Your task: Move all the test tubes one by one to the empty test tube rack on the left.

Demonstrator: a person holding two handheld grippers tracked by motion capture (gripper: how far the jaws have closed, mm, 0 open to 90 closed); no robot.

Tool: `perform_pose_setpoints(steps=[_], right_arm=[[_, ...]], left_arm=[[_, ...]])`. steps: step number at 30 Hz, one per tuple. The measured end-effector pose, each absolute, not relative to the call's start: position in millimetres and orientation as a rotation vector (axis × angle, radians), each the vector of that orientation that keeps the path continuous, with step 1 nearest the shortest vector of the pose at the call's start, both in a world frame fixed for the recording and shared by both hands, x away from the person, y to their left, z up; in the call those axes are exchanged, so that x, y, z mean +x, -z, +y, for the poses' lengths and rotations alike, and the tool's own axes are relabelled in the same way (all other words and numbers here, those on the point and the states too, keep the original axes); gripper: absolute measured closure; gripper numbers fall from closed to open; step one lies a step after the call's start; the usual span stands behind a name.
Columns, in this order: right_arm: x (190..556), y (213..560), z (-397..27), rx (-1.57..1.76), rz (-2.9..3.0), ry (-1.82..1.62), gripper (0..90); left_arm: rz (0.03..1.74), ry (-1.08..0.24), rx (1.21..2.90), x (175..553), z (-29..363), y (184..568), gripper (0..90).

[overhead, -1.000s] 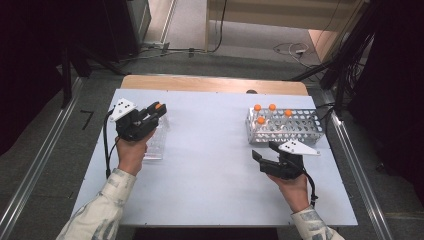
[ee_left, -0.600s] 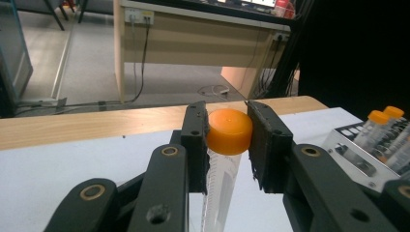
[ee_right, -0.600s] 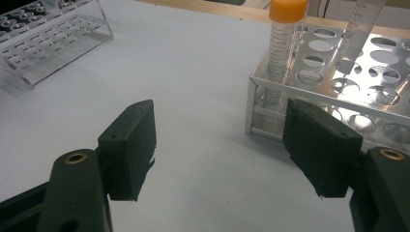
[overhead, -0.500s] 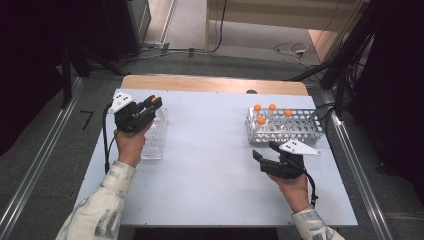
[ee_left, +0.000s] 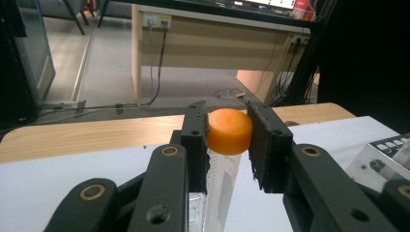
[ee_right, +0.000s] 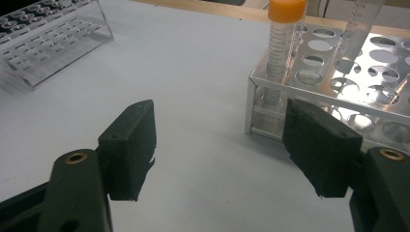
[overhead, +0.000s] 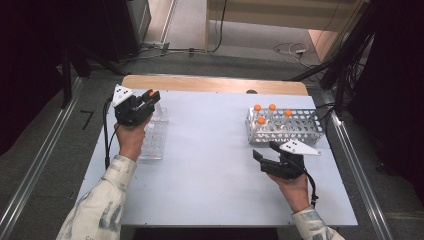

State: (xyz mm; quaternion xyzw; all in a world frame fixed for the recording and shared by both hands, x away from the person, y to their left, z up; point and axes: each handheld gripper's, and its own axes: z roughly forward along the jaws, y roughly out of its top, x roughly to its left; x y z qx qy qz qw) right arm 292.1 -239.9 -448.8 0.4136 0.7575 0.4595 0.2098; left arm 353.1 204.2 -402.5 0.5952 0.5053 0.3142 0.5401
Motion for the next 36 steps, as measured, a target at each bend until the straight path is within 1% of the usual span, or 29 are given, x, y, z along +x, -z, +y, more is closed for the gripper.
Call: perform_pose_setpoints(steps=[8, 18, 30, 36], right_arm=[[292.1, 448.5, -240.5, 1.15, 2.104, -1.278, 26.7], [291.9, 448.7, -240.0, 1.151, 2.105, -1.277, 26.8], [292.2, 449.4, -240.0, 1.151, 2.106, -1.275, 26.8], [292.5, 449.8, -239.8, 1.149, 2.108, -1.275, 26.8]], left_arm=[[1.206, -0.761, 1.431, 354.4, 205.7, 406.3, 69.7], [1.176, -0.814, 1.566, 354.2, 195.5, 422.6, 69.5], [1.233, -0.779, 1.622, 357.2, 194.4, 429.8, 68.5], [1.233, -0.761, 1.624, 357.1, 196.2, 430.3, 59.8]])
